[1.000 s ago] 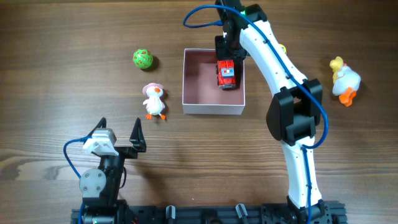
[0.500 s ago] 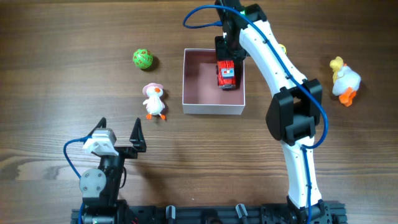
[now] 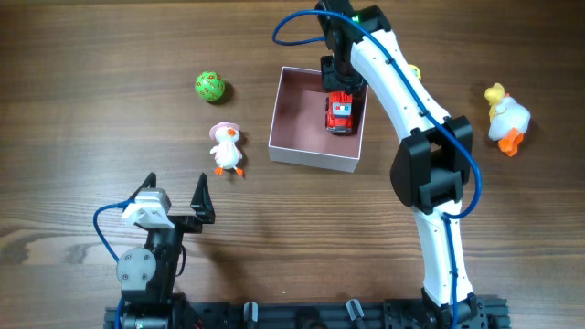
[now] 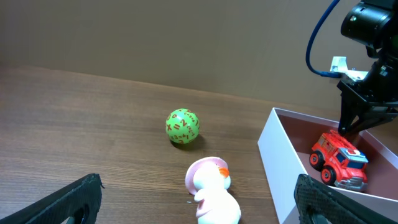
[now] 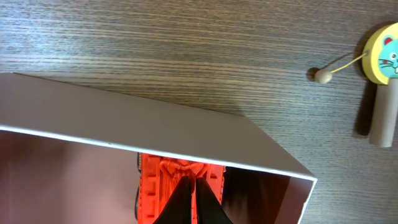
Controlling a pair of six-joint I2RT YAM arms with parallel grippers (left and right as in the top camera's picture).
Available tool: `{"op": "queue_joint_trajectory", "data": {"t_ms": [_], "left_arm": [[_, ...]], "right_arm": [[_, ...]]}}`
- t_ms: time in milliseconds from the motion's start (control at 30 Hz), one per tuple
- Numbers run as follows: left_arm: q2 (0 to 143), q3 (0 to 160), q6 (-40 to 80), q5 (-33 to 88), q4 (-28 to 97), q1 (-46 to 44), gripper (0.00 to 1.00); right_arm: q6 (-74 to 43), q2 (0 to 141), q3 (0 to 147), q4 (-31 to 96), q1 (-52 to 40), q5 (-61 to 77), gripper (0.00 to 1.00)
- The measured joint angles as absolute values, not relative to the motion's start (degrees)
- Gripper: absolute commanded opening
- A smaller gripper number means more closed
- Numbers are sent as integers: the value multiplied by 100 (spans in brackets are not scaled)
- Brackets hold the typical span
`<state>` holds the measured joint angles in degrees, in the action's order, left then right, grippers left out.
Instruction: Pack container
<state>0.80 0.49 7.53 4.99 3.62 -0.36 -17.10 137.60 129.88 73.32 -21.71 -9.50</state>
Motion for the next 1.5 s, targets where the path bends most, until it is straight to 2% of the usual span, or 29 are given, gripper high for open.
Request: {"op": "queue_joint_trajectory", "data": {"t_ms": [433, 800, 1133, 1500], "left_arm": [[80, 49, 753, 499, 362, -36, 100], [80, 49, 753, 499, 362, -36, 100], [80, 49, 753, 499, 362, -36, 100], [80, 49, 753, 499, 362, -36, 100]], "right_arm": [[-1712, 13745, 12991, 7170, -2163, -775, 4], [-1664, 13332, 12960, 6696, -2161, 582, 4], [-1664, 13303, 12241, 6674, -2161, 622, 4], [-1664, 13303, 12184, 6678, -2161, 257, 4]]}}
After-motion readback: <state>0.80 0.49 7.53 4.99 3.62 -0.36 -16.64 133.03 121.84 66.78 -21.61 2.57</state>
